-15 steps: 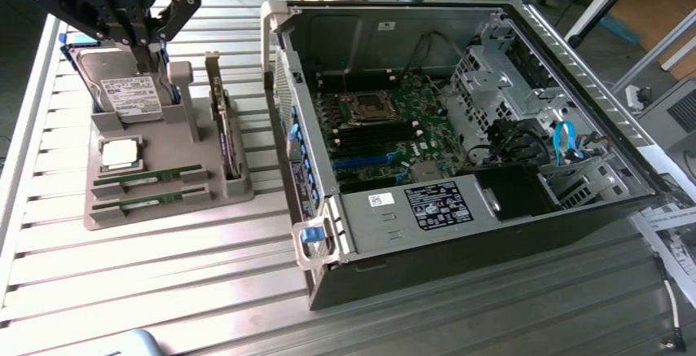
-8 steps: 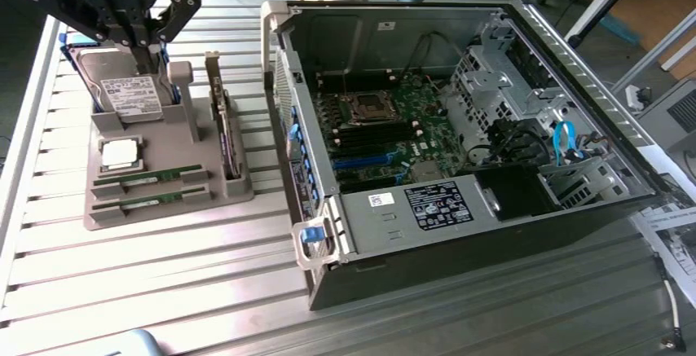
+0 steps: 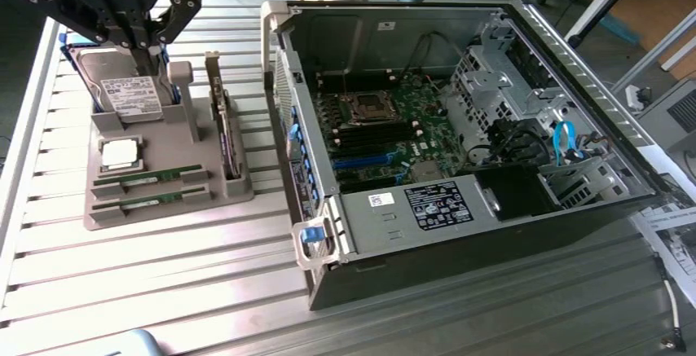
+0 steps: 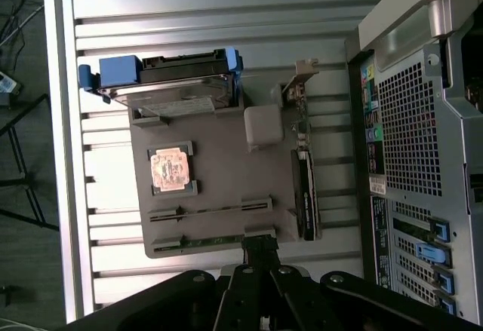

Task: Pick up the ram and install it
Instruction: 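Reach for the ram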

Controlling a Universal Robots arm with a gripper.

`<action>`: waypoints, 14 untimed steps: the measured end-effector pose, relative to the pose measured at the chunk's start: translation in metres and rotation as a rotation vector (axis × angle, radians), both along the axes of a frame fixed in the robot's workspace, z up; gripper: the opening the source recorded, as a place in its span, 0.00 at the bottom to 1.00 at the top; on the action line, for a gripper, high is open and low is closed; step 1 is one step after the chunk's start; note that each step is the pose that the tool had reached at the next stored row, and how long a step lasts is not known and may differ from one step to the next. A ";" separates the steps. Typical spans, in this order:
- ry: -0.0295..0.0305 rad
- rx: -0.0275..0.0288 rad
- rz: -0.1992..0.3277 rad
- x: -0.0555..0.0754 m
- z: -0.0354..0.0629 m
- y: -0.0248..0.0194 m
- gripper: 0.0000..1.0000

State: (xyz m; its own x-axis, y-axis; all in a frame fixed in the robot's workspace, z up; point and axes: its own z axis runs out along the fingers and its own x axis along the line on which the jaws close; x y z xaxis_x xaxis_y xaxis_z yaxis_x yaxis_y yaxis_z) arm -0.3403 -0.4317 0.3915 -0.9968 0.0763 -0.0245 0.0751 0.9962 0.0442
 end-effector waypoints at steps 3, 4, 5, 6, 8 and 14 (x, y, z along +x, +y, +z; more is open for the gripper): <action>0.0000 0.0000 0.000 0.000 0.0000 -0.0010 0.11; 0.0000 0.0000 0.000 0.000 0.0000 -0.0012 0.11; 0.0000 0.0000 0.000 0.000 0.0000 -0.0015 0.11; 0.0000 0.0000 0.000 0.000 0.0000 -0.0017 0.11; 0.0000 0.0000 0.000 0.000 0.0000 -0.0024 0.11; 0.0001 0.0000 0.000 0.000 0.0000 -0.0041 0.11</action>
